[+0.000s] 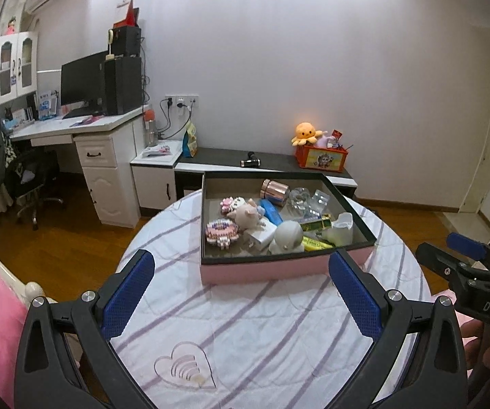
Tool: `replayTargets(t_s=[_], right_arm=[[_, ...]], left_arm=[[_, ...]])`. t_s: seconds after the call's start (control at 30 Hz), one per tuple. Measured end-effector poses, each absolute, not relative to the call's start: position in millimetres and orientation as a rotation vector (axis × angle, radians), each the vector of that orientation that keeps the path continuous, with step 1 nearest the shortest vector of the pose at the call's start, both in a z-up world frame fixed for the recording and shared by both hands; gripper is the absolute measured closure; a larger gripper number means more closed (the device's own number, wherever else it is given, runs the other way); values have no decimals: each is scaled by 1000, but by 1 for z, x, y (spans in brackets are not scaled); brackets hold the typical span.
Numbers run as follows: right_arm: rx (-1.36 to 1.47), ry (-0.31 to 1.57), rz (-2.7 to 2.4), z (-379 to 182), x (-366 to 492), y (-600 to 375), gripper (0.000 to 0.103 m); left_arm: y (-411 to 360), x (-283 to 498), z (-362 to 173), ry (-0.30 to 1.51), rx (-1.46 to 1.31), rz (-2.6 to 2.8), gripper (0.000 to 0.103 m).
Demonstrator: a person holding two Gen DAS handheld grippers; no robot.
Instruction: Organize rigid objects
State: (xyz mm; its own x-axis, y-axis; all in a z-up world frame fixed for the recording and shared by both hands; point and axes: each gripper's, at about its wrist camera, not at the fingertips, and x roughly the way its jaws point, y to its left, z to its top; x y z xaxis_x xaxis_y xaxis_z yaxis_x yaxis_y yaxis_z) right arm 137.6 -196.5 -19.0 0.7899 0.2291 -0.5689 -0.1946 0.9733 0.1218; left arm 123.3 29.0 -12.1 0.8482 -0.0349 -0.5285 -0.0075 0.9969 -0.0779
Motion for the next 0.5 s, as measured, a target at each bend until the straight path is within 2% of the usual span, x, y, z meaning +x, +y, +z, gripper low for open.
replayTargets(t_s=[0.5], right_arm=[[35,566,193,-5,95,-198,13]], left_arm=[[21,82,-12,552,-78,-21,0]])
